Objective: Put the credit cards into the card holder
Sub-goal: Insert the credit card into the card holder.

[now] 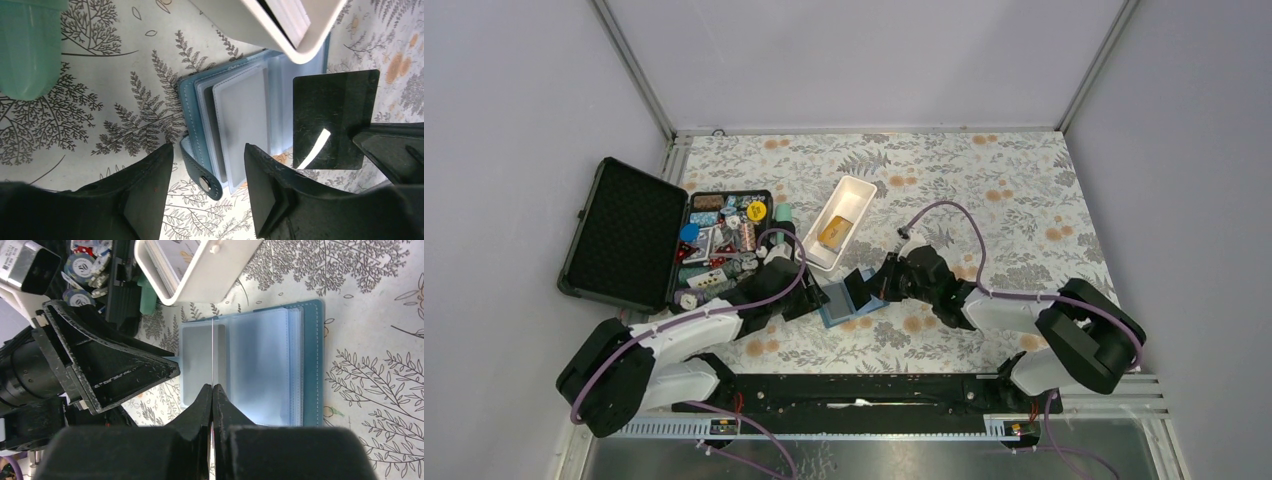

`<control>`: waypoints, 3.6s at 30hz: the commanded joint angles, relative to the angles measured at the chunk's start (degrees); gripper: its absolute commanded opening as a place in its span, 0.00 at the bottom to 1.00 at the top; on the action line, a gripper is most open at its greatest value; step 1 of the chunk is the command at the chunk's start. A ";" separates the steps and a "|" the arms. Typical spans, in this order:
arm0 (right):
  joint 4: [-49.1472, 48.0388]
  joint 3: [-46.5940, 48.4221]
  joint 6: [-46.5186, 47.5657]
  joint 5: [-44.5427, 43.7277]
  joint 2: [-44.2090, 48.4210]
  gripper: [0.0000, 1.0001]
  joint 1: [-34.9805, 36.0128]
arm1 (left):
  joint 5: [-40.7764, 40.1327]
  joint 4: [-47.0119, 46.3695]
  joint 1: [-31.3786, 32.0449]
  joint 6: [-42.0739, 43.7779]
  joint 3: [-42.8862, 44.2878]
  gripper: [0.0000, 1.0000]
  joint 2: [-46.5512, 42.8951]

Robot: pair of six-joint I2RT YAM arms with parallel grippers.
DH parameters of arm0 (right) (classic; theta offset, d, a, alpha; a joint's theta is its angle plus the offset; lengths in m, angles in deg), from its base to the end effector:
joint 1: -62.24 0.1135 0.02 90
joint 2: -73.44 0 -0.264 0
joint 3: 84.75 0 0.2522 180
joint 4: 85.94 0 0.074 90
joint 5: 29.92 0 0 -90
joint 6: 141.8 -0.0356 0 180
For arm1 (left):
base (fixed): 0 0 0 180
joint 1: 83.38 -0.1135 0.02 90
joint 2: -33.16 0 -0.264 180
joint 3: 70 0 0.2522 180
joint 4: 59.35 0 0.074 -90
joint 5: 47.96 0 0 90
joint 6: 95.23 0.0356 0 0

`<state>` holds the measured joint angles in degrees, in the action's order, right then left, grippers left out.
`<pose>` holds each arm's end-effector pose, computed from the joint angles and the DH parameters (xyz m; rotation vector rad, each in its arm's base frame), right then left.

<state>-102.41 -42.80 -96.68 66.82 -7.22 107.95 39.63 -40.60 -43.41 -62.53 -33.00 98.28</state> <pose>0.1892 0.1999 0.1749 -0.1001 2.1391 1.1098 0.1590 -0.1314 0.1542 -0.4006 2.4898 -0.7129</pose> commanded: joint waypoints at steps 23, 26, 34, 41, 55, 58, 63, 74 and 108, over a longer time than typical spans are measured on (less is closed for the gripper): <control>-12.02 -1.47 -0.83 2.27 -10.44 0.00 0.21 | -2.99 -5.31 0.10 -0.11 -1.68 0.39 6.40; -12.36 -1.88 -0.82 2.03 -11.29 0.00 0.26 | -3.03 -5.09 0.10 0.16 -1.65 0.38 6.66; -12.20 -2.53 -0.31 1.58 -12.86 0.00 0.26 | -3.03 -5.08 0.11 0.39 -1.95 0.30 7.54; -12.17 -2.58 0.38 1.06 -14.38 0.00 0.70 | -2.71 -5.18 0.16 0.60 -1.90 0.24 8.49; -11.04 -0.67 0.12 0.80 -17.77 0.00 2.58 | -2.20 -5.09 0.12 0.78 -1.89 0.17 8.49; -10.20 0.03 -0.11 0.69 -18.26 0.00 3.01 | -2.17 -5.08 0.10 0.78 -1.80 0.17 8.14; -7.30 0.99 -0.30 0.14 -18.21 0.01 3.79 | -2.23 -5.08 0.10 0.92 -1.63 0.16 7.62; 3.38 3.20 3.58 -4.53 -12.81 0.29 4.91 | -2.29 -3.19 0.11 1.07 -1.36 0.14 6.88; 8.76 10.41 1.13 -4.47 -15.18 0.40 10.66 | -1.63 -3.26 0.19 0.79 -1.51 0.00 5.50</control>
<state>-96.38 -33.67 -93.71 62.21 -21.47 117.07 37.07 -46.41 -43.63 -62.24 -33.43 104.71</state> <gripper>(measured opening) 0.393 0.071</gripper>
